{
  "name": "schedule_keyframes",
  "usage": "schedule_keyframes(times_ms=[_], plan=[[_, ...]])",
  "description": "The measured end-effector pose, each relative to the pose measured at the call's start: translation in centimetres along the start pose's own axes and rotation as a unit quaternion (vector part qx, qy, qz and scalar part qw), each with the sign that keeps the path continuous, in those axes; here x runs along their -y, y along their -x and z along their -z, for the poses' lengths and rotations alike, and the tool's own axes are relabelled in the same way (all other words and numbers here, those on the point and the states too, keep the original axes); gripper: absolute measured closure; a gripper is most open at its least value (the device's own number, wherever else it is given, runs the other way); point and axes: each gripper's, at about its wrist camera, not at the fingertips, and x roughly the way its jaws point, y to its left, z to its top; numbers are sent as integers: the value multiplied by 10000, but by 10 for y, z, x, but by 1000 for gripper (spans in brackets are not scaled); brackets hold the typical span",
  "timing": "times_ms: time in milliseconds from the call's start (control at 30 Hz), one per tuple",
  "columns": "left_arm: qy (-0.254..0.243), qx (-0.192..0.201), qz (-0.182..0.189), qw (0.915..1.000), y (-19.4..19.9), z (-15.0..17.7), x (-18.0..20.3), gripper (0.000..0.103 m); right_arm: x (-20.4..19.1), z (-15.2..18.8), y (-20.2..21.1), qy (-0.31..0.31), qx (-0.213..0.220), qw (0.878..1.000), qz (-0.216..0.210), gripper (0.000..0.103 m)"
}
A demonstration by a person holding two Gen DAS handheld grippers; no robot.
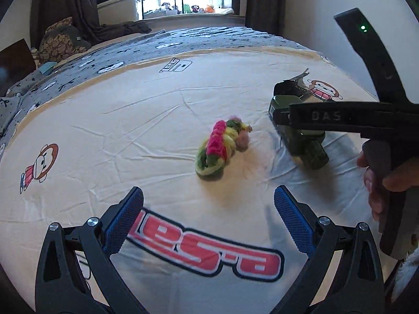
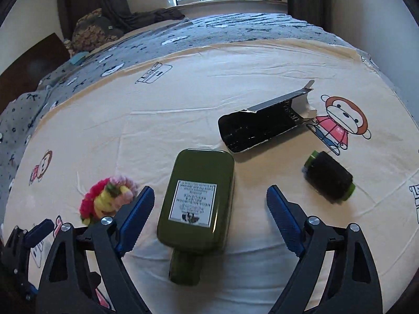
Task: Collect trash
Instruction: 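Grasp the pink-yellow fuzzy toy with left tool while right tool grasps green bottle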
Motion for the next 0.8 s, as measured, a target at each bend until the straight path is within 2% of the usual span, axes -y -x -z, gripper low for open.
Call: schedule_keyframes(times_ms=[133,200,333,433,467,533,600,800], plan=[[47,-71,31,10000,-17,-16,3,12,-2,-2,-16,122,-143,9997,157,41],[64,-127,63,9999,-25,-23,4,23,-1,-2,-14,231,-108,9994,213,43],[27,-283,50,9996,-41,-32,8,32,7,-1,-12,389,-162,9990,148,46],[67,-381,45,9992,-51,-36,9,48,18,3,-5,416,-173,9988,170,47],[65,-374,73,9993,-52,-38,9,57,22,5,-2,430,-175,9987,187,47],[62,-386,100,9992,-51,-40,10,63,26,8,1,437,-181,9987,178,47],[41,-433,138,9990,-47,-38,13,83,30,14,9,452,-165,9987,147,47],[34,-351,258,9990,-16,-19,20,83,32,43,46,626,86,9978,-178,48]])
